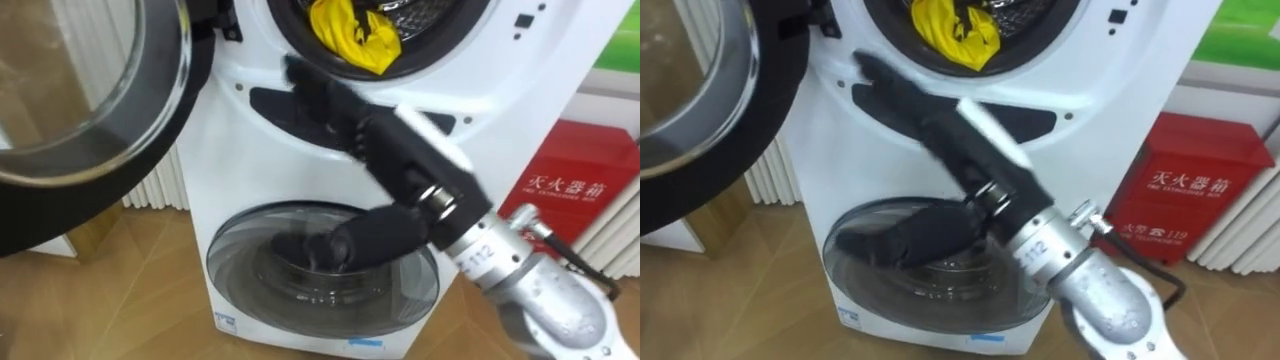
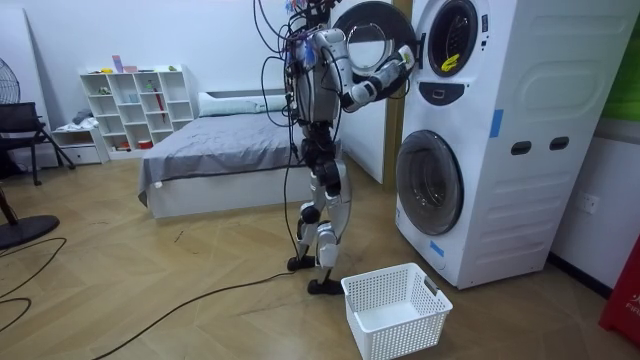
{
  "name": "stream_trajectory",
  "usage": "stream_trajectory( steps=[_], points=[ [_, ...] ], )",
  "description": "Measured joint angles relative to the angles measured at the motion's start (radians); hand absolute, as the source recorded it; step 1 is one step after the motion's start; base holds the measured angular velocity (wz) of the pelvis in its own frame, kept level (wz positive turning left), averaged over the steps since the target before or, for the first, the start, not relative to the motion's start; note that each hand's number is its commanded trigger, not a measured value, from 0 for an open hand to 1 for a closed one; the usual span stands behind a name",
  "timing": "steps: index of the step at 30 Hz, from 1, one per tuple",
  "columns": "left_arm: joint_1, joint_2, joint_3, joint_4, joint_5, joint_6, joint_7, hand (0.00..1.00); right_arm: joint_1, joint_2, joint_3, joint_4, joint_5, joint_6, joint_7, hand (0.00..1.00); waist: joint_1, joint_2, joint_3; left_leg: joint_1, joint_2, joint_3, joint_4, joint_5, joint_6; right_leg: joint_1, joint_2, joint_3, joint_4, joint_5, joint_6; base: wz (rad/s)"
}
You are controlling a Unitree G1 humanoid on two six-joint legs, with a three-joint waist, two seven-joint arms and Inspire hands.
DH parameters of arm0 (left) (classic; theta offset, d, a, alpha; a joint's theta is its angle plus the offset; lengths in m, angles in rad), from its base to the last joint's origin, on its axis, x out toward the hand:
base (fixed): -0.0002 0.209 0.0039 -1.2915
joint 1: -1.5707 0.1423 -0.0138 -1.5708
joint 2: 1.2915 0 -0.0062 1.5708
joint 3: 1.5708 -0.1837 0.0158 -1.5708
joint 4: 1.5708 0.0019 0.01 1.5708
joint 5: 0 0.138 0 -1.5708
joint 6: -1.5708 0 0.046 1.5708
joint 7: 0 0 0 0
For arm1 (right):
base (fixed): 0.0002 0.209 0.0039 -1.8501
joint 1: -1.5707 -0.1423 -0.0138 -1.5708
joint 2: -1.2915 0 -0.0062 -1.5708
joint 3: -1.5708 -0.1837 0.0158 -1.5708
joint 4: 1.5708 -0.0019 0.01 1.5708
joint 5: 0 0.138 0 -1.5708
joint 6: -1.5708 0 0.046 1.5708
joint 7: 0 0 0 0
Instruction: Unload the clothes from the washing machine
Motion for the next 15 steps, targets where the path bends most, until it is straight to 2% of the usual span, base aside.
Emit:
stream_trajectory(
  steps=[2, 5, 12, 15],
  points=[
    [0.001, 0.000, 0.001, 0.000, 0.000, 0.006, 0.000, 0.00, -0.006, 0.000, -0.013, 0.000, 0.004, 0.000, -0.029, 0.00, -0.002, 0.001, -0.0050, 0.002, 0.000, 0.000, 0.000, 0.000, 0.000, 0.002, 0.000, 0.000, 0.000, 0.000, 0.000, -0.02],
    [0.003, 0.000, 0.003, -0.002, 0.001, 0.023, -0.001, 0.00, -0.014, -0.004, -0.035, 0.000, 0.018, 0.006, -0.062, 0.00, -0.005, 0.004, -0.0084, 0.002, 0.000, 0.000, -0.001, 0.000, 0.000, 0.003, -0.001, -0.005, 0.000, 0.000, 0.000, 0.03],
    [0.008, 0.000, 0.016, -0.001, 0.002, 0.028, -0.005, 0.00, -0.085, -0.005, -0.036, 0.001, 0.091, 0.011, -0.130, 0.00, -0.001, 0.001, -0.0105, 0.006, 0.001, 0.000, -0.001, 0.000, 0.000, 0.007, 0.000, -0.007, 0.002, 0.000, 0.000, 0.01],
    [0.018, 0.000, 0.018, -0.001, 0.002, 0.036, -0.004, 0.00, -0.102, -0.001, -0.036, 0.049, 0.160, 0.010, -0.144, 0.00, 0.005, 0.006, -0.0072, 0.022, 0.000, 0.000, -0.003, 0.000, 0.000, 0.023, -0.001, -0.006, 0.000, -0.002, 0.001, 0.00]
  ],
)
